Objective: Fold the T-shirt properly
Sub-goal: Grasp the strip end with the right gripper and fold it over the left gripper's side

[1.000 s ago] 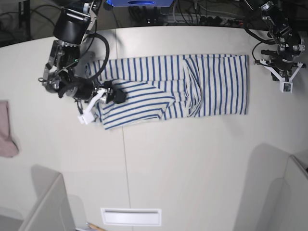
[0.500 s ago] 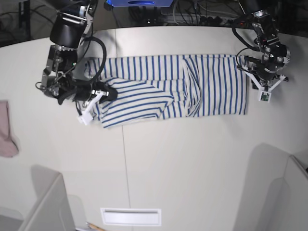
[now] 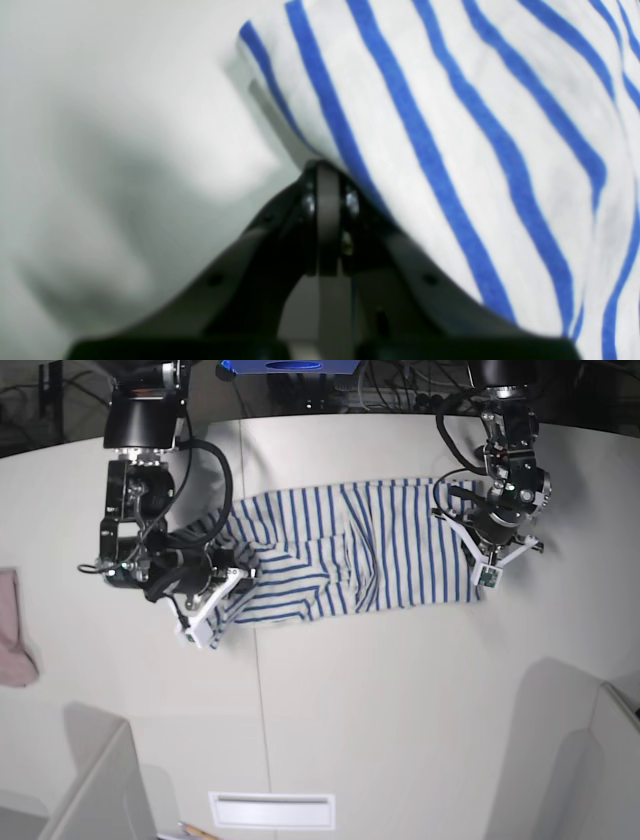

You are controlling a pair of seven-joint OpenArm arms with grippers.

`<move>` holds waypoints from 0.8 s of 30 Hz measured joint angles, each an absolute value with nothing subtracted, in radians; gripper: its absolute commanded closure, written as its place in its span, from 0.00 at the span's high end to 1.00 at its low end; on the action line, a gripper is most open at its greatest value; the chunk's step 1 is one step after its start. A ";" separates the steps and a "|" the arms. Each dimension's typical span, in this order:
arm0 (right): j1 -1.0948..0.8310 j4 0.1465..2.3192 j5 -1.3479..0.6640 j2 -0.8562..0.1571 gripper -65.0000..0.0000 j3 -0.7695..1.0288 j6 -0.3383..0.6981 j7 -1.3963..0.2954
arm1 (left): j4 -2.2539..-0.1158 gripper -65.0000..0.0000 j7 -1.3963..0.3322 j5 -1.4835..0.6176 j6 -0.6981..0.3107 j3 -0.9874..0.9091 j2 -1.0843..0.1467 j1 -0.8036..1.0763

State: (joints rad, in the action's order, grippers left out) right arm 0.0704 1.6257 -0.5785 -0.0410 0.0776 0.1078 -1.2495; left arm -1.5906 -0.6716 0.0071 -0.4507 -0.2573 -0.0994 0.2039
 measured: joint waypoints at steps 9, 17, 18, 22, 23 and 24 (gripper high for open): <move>0.009 1.840 -0.571 0.027 0.00 -0.103 -0.013 -1.253 | -1.632 0.00 -0.710 0.004 -0.461 -0.212 -0.092 0.212; 0.005 1.929 -0.568 0.076 0.00 -0.187 -0.012 -1.253 | -1.647 0.00 -0.717 0.006 -0.471 -0.216 -0.103 0.226; 0.003 1.935 -0.571 0.087 0.00 -0.200 -0.012 -1.252 | -1.647 0.00 -0.717 0.000 -0.471 -0.215 -0.115 0.226; -0.006 1.938 -0.576 0.107 0.00 -0.285 -0.012 -1.249 | -1.650 0.00 -0.712 -0.001 -0.474 -0.221 -0.136 0.238; -0.007 1.938 -0.576 0.110 0.00 -0.304 -0.012 -1.236 | -1.650 0.00 -0.710 0.001 -0.470 -0.222 -0.136 0.239; -0.009 1.937 -0.575 0.110 0.00 -0.324 -0.012 -1.208 | -1.650 0.00 -0.712 0.006 -0.470 -0.221 -0.136 0.239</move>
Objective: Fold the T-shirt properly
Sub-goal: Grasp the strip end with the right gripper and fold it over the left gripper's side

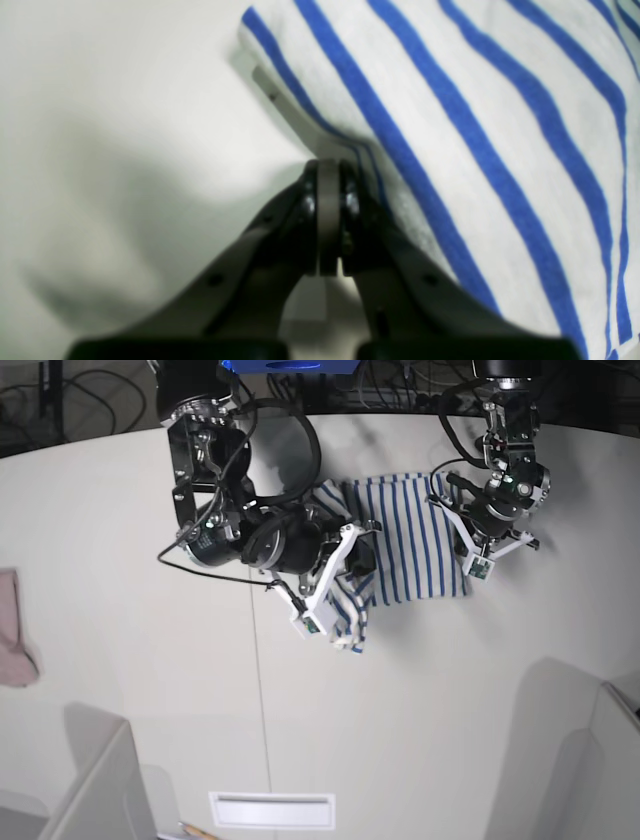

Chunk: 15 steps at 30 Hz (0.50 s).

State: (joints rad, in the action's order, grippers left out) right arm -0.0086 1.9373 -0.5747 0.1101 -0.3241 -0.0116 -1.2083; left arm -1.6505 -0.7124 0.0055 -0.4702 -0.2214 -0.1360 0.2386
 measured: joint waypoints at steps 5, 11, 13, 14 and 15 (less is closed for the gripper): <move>-0.004 1.887 -0.574 0.111 0.00 -0.371 -0.012 -1.156 | -1.650 0.00 -0.714 0.002 -0.471 -0.219 -0.145 0.239; 0.003 1.867 -0.571 0.109 0.00 -0.422 -0.017 -1.147 | -1.650 0.00 -0.716 0.002 -0.471 -0.219 -0.145 0.238; 0.009 1.823 -0.581 0.115 0.00 -0.439 -0.016 -1.148 | -1.650 0.00 -0.715 0.002 -0.471 -0.219 -0.145 0.238; 0.014 1.795 -0.583 0.118 0.00 -0.442 -0.030 -1.145 | -1.650 0.00 -0.715 0.002 -0.471 -0.219 -0.145 0.239; 0.021 1.766 -0.586 0.120 0.00 -0.442 -0.069 -1.131 | -1.650 0.00 -0.715 0.002 -0.471 -0.219 -0.145 0.239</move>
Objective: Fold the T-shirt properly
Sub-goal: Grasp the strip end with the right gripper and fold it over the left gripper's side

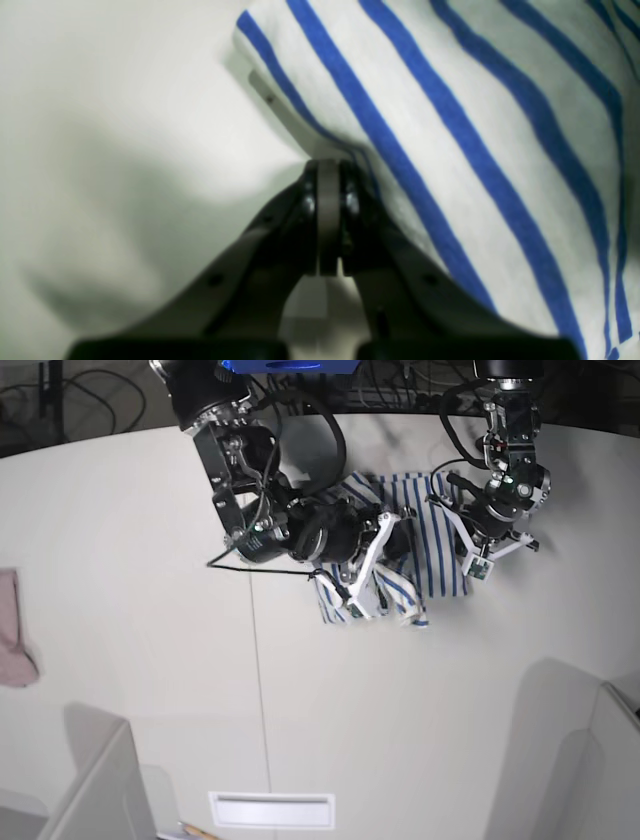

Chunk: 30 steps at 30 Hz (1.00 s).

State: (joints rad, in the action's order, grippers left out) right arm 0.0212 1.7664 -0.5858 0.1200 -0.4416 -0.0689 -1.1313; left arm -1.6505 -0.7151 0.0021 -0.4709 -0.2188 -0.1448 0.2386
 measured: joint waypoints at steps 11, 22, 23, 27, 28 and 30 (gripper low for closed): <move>0.069 1.623 -0.581 0.118 0.00 -0.520 -0.239 -1.027 | -1.710 0.00 -0.755 0.014 -0.479 -0.399 -0.142 0.295; 0.113 1.555 -0.591 0.131 0.00 -0.592 -0.411 -0.990 | -1.751 0.00 -0.752 0.009 -0.487 -0.563 -0.141 0.318; 0.113 1.546 -0.591 0.132 0.00 -0.592 -0.411 -0.989 | -1.751 0.00 -0.752 -0.002 -0.494 -0.561 -0.141 0.319; 0.118 1.515 -0.641 0.133 0.00 -0.592 -0.412 -0.983 | -1.751 0.00 -0.752 0.004 -0.493 -0.562 -0.142 0.321; 0.119 1.504 -0.681 0.133 0.00 -0.591 -0.413 -0.975 | -1.751 0.00 -0.752 0.003 -0.493 -0.562 -0.142 0.322; 0.125 1.489 -0.744 0.132 0.00 -0.591 -0.413 -0.956 | -1.751 0.00 -0.752 0.003 -0.493 -0.562 -0.141 0.321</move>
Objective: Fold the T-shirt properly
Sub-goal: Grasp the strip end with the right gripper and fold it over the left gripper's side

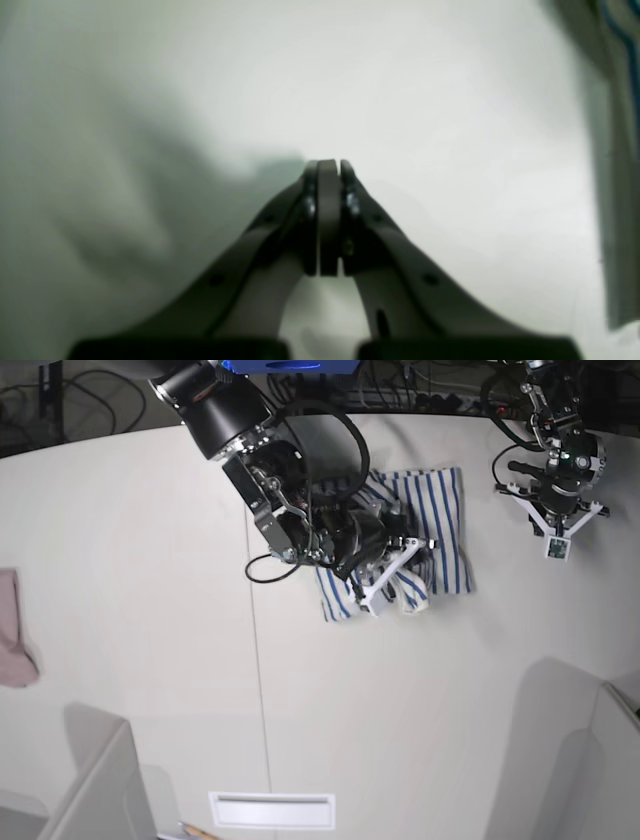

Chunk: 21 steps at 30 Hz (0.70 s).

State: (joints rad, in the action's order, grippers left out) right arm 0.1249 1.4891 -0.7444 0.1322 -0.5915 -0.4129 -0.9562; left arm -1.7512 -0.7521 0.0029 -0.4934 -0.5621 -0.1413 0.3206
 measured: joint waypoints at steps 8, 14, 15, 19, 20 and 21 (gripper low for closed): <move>0.180 1.440 -0.861 0.132 0.47 -0.594 -0.566 -0.934 | -1.751 0.00 -0.752 -0.004 -0.497 -0.604 -0.136 0.321; 0.237 1.445 -0.920 0.134 0.47 -0.725 -0.585 -0.933 | -1.751 0.00 -0.752 0.007 -0.489 -0.666 -0.141 0.318; 0.243 1.445 -0.920 0.133 0.47 -0.744 -0.585 -0.934 | -1.751 0.00 -0.752 -0.002 -0.495 -0.663 -0.140 0.319; 0.264 1.444 -0.916 0.132 0.47 -0.805 -0.586 -0.921 | -1.751 0.00 -0.752 -0.002 -0.496 -0.691 -0.136 0.321; 0.274 1.444 -0.915 0.130 0.47 -0.833 -0.587 -0.896 | -1.751 0.00 -0.752 -0.001 -0.496 -0.715 -0.133 0.320; 0.283 1.444 -0.916 0.130 0.47 -0.867 -0.587 -0.878 | -1.751 0.00 -0.752 0.002 -0.493 -0.735 -0.135 0.321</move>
State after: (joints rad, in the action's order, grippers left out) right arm 0.2829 1.4445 -0.9161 0.1299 -0.8673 -0.5869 -0.8780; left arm -1.7512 -0.7525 0.0017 -0.4934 -0.7345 -0.1352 0.3206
